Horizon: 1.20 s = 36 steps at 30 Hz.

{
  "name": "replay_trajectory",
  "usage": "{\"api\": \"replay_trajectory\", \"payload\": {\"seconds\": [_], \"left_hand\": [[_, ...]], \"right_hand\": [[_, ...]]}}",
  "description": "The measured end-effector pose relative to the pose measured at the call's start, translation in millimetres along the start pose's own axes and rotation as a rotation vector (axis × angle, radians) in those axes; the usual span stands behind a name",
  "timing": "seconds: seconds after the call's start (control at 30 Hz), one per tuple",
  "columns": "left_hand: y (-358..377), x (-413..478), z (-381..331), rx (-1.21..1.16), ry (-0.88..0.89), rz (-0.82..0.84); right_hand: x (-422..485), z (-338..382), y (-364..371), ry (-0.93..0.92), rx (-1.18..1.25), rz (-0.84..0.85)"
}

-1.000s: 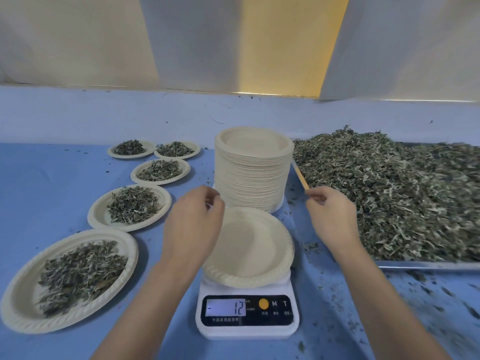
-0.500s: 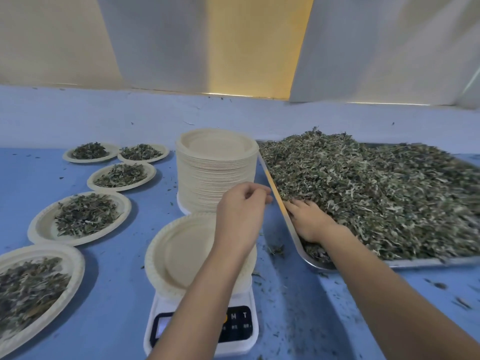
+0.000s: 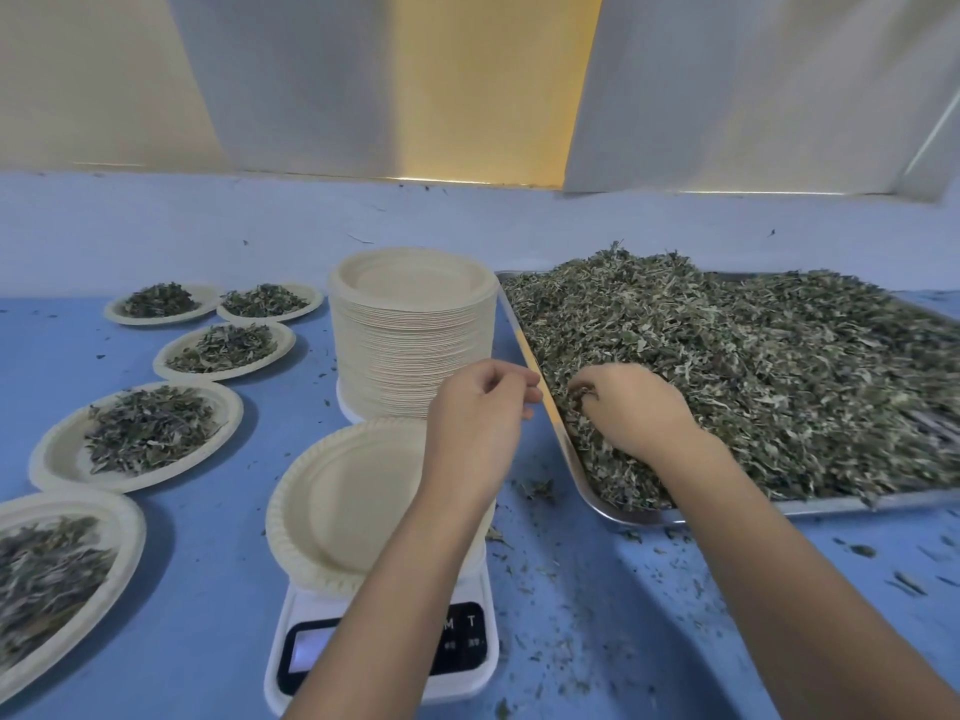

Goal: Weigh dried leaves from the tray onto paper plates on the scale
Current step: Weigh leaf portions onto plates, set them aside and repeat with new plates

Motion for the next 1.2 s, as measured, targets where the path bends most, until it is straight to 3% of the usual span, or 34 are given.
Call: {"api": "replay_trajectory", "payload": {"seconds": [0.07, 0.2, 0.33, 0.53, 0.73, 0.93, 1.2], "left_hand": [[2.6, -0.6, 1.1, 0.012, 0.000, 0.006], [6.3, -2.5, 2.1, 0.021, -0.002, 0.021], [5.2, -2.8, 4.8, 0.012, -0.021, 0.020], [9.9, -4.6, 8.0, -0.021, -0.076, 0.029], [14.5, -6.5, 7.8, -0.033, -0.098, -0.002], [36.2, 3.7, 36.1, -0.430, -0.404, -0.113], [105.1, 19.4, 47.9, -0.597, -0.625, -0.040]], "right_hand": [[0.6, 2.2, -0.9, -0.015, -0.058, -0.027], [2.6, -7.0, 53.1, 0.012, -0.137, 0.377], [3.3, -16.4, 67.5, 0.050, -0.113, 0.465], [-4.0, 3.2, 48.2, -0.047, -0.225, 0.285], [-12.5, 2.1, 30.8, 0.031, -0.155, 0.117], [-7.8, -23.4, 11.8, 0.195, 0.196, -0.047], [-16.0, -44.8, -13.0, 0.260, 0.666, -0.288]]}}
Point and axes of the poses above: each hand's wrist, its own x-axis towards the middle knuckle, its own y-axis out of the palm, z = x × y, the point moved 9 cm from there along x, towards the middle knuckle, and after that the axes turned 4 degrees about x, right-handed, at the moved point
